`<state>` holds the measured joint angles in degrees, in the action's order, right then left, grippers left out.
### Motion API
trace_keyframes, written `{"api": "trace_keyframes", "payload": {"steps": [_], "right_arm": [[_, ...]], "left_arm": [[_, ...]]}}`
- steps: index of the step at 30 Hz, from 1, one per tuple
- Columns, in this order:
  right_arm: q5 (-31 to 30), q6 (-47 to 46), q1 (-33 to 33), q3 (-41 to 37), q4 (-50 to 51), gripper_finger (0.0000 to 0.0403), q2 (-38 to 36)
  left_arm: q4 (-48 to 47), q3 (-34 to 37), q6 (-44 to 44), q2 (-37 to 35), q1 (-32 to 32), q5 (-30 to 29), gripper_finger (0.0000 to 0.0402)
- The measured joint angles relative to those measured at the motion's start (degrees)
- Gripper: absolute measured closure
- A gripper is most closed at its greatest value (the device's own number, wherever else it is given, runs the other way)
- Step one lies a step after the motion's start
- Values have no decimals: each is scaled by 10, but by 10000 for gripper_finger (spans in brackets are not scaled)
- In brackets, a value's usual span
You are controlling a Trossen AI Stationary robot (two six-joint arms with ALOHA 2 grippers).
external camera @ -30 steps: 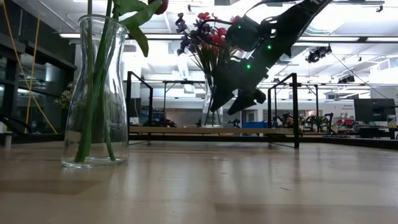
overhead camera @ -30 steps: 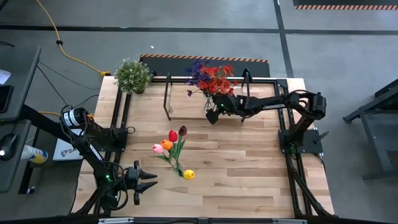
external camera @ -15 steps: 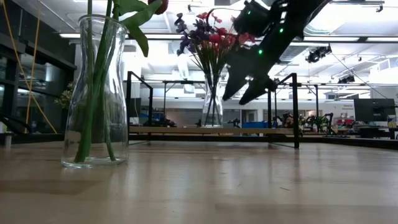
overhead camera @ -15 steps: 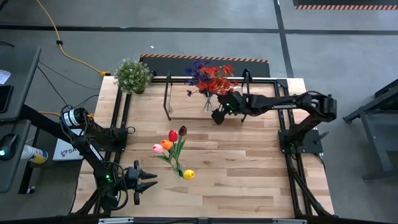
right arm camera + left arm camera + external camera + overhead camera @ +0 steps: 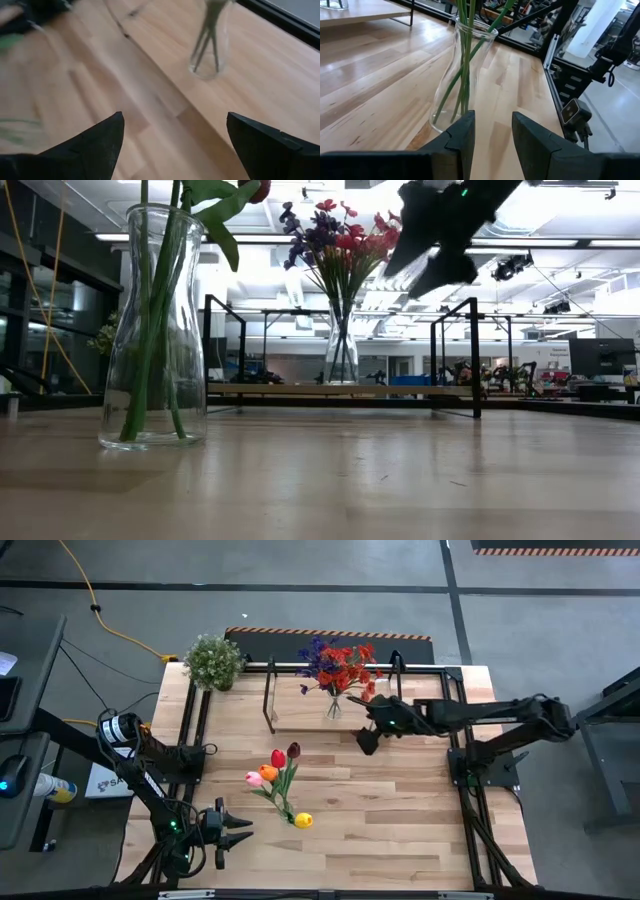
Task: Pick and place flowers into a vace then onto a shelf
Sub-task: Put the transparent vase with the flowers on the shelf
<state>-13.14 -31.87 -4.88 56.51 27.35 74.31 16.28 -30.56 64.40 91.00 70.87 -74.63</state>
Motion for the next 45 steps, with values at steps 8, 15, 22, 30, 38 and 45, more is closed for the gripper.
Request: {"api": "trace_keyframes", "payload": {"steps": [8, 15, 22, 30, 38, 45], "right_arm": [[-2, -33, 86, 0, -2, 65, -77], [-3, -43, 155, 0, -20, 65, -125], [-3, -2, 203, 0, -117, 65, -148], [-2, 74, 239, 0, -262, 65, -149], [-2, 74, 258, 0, -263, 65, -148], [-3, 74, 272, 0, -263, 65, -148]], "left_arm": [[28, 0, 6, 0, 0, 0, 238], [91, 0, 6, 0, 0, 0, 238], [112, -18, 3, 0, -1, 0, 238], [110, -44, -59, 0, -66, 63, 238], [103, -44, -76, 0, -139, 219, 238], [72, -44, -73, 0, -146, 209, 238]]}}
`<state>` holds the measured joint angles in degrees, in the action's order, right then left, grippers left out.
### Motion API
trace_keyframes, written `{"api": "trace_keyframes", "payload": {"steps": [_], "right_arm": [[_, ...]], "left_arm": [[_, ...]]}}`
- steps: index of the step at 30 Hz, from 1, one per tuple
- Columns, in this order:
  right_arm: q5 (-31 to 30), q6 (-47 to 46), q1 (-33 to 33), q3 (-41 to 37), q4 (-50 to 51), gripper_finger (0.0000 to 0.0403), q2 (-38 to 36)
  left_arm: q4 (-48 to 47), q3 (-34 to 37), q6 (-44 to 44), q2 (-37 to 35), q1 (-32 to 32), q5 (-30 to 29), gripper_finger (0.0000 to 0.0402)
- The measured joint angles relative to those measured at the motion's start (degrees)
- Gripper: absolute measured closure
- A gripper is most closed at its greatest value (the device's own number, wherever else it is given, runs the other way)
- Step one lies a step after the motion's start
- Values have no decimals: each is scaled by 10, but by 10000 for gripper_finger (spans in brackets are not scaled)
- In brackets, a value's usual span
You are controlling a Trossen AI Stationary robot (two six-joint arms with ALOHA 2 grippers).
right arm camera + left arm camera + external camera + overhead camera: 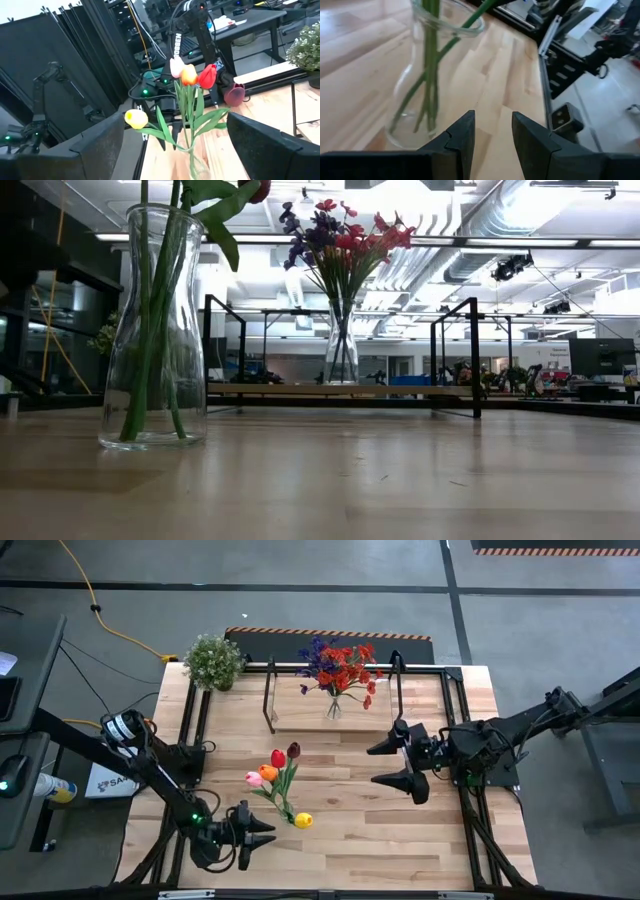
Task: Pick and place flowers into a vace then onto a shelf
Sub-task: Put the transparent vase with the flowers on the shelf
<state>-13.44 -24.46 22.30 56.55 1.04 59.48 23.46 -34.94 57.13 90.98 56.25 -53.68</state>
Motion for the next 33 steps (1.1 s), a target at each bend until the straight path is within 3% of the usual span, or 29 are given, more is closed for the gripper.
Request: {"api": "trace_keyframes", "payload": {"steps": [25, 33], "right_arm": [[-3, 5, 3, 0, 1, 65, 0], [-3, -3, 3, 0, 1, 65, 0]], "left_arm": [[-9, 0, -3, 0, 0, -1, 238], [-24, 0, 44, 0, 0, -5, 238]]}}
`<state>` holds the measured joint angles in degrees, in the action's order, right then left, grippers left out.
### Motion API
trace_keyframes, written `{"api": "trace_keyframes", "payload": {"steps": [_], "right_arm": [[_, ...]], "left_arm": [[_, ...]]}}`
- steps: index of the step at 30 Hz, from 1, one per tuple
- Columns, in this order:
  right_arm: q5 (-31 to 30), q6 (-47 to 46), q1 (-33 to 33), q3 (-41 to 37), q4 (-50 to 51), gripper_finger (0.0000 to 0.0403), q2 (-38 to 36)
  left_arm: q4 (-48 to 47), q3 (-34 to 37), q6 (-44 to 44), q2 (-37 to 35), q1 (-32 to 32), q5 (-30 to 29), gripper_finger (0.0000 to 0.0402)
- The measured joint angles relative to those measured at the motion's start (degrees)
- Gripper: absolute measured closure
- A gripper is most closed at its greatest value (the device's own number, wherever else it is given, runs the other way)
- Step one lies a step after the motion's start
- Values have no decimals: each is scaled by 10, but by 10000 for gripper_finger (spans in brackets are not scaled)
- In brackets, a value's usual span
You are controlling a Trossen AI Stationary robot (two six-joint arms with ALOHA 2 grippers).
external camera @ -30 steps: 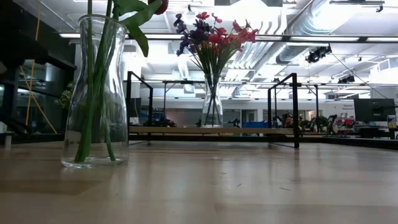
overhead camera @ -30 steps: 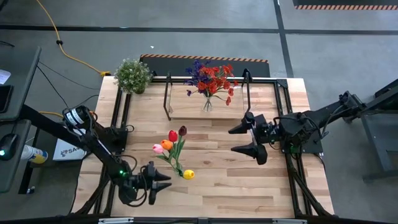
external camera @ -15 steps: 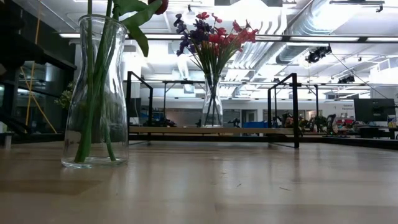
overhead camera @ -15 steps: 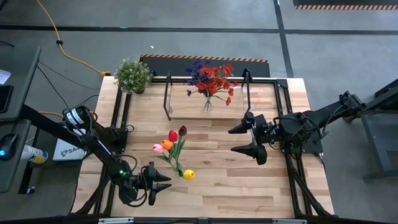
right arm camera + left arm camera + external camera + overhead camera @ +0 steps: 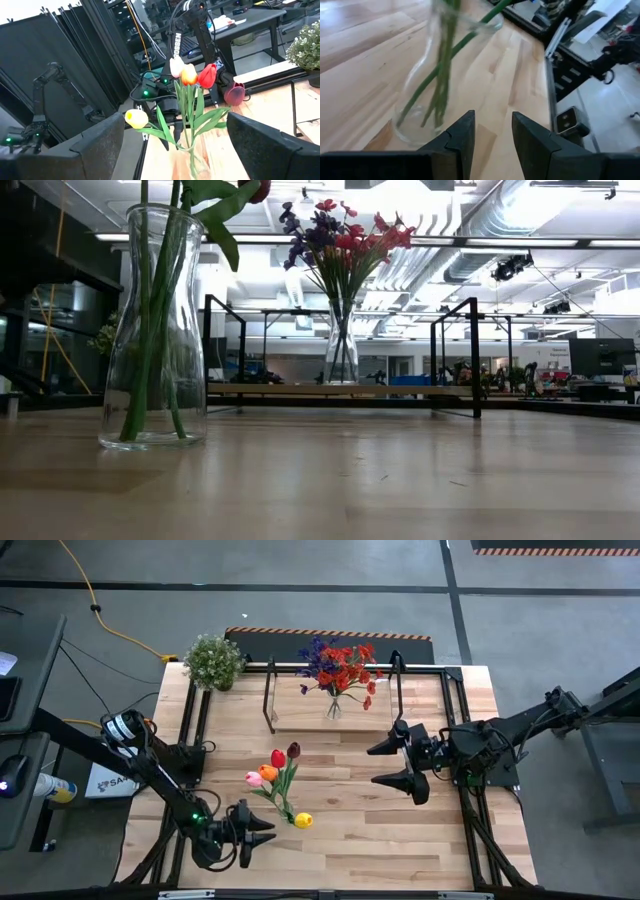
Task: Pick and place flowers into a vace then onto a shelf
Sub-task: Put the transparent vase with the flowers on the shelf
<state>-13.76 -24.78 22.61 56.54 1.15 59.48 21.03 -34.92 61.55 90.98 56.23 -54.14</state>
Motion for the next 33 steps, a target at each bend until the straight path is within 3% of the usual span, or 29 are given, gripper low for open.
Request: {"api": "trace_keyframes", "payload": {"steps": [8, 33], "right_arm": [[0, -2, 0, 0, 1, 65, 0], [0, -2, 0, 0, 1, 65, 0]], "left_arm": [[-66, 0, 74, 0, 0, -4, 238], [-145, 0, 151, 0, -18, -4, 238]]}}
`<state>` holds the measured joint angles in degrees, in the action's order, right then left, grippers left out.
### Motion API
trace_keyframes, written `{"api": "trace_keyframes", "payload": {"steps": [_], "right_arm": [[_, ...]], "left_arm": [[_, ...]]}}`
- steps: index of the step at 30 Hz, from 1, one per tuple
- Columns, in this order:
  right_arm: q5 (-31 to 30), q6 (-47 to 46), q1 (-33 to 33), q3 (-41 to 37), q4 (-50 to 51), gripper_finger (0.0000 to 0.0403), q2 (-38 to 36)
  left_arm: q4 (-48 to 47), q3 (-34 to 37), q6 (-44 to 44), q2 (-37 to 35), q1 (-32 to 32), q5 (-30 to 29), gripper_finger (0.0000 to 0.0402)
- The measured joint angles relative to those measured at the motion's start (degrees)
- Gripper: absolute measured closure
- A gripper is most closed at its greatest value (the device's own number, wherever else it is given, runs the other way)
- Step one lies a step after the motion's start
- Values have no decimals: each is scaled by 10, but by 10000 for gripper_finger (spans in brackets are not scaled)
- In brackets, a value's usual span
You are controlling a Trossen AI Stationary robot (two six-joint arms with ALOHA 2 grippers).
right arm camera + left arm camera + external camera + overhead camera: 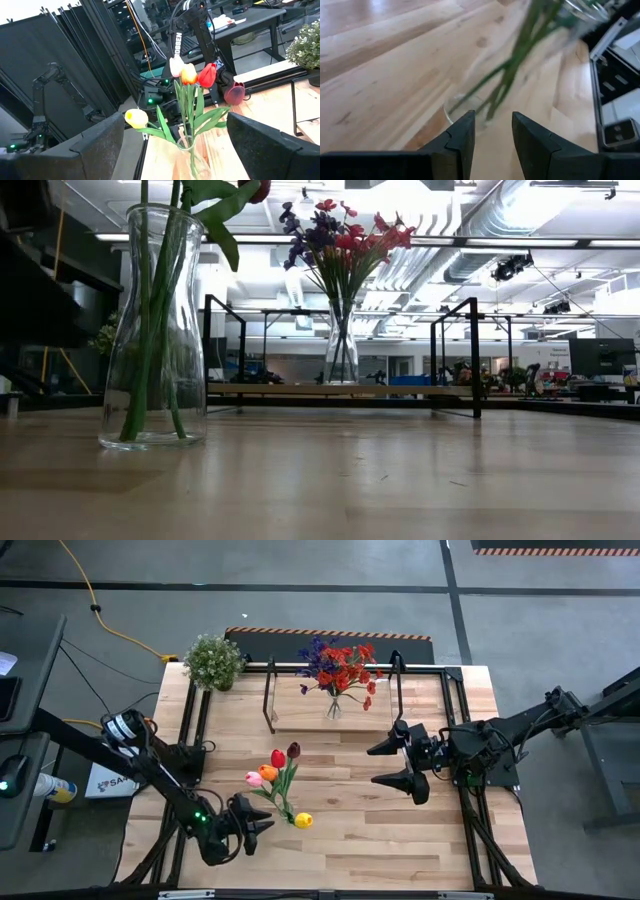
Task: Pick and place flowers into a vace then onto a shelf
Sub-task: Put the transparent vase with the flowers on the shelf
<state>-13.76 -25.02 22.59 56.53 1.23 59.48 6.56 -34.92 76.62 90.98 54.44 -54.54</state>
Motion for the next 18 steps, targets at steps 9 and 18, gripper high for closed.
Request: {"api": "trace_keyframes", "payload": {"steps": [9, 18], "right_arm": [[0, 0, 0, 0, 0, 65, 0], [0, 0, 0, 0, 0, 64, 0]], "left_arm": [[-7, 0, 2, 0, -52, 75, 238], [-2, 0, 2, 0, -57, 168, 238]]}}
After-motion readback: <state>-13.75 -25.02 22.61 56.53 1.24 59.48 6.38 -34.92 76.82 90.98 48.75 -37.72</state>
